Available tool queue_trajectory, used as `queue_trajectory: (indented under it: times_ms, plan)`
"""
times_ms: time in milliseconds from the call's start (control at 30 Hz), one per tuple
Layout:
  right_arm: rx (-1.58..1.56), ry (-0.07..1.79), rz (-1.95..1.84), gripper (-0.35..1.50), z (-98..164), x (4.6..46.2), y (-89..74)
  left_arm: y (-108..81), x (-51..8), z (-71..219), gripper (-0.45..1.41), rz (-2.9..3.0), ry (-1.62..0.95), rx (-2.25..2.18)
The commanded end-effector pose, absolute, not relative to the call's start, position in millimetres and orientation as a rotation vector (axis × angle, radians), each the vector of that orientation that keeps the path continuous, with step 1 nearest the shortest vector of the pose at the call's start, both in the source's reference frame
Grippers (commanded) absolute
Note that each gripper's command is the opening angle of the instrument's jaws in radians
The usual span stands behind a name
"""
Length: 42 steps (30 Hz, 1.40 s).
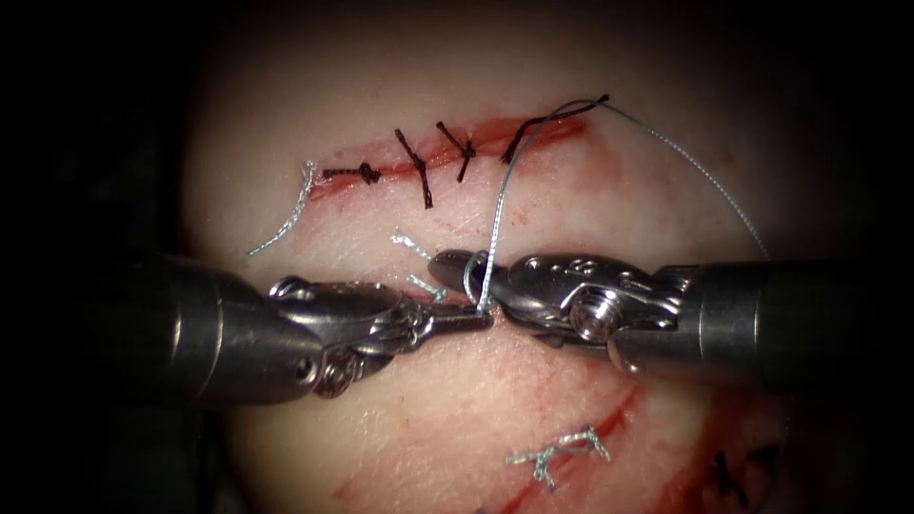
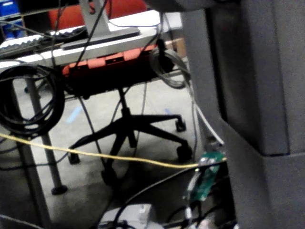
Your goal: Wound Closure
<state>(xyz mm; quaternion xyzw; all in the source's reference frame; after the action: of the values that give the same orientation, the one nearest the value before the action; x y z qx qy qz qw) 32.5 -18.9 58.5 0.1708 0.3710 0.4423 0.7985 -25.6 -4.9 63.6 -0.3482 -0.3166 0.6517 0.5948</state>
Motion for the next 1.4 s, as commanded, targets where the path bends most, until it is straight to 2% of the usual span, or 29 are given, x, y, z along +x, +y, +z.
queue_trajectory:
  times_ms: [33, 300, 700, 1000, 1400]
  plan:
    - [0.365, 0.775, 0.949, -0.35, 58.5, 33.1, -19.0, -5.1, -26.1, 64.1, -0.45, 1.514, -0.735, -0.808]
    - [0.325, 0.748, 0.983, -0.35, 57.1, 32.2, -18.3, -4.8, -25.8, 64.2, -0.45, 1.52, -0.736, -0.799]
    - [0.278, 0.88, 1.02, -0.35, 53.5, 26.1, -17.6, 1.1, -24.2, 66.4, -0.45, 1.649, -0.553, -0.752]
    - [0.403, 0.974, 0.952, -0.35, 52.4, 25.1, -18.8, 4.6, -21.9, 68.7, -0.45, 1.717, -0.418, -0.722]
    - [0.716, 1.025, 0.675, -0.35, 53.3, 23.3, -23.8, 8.4, -23.7, 71.7, -0.45, 1.887, -0.225, -0.725]
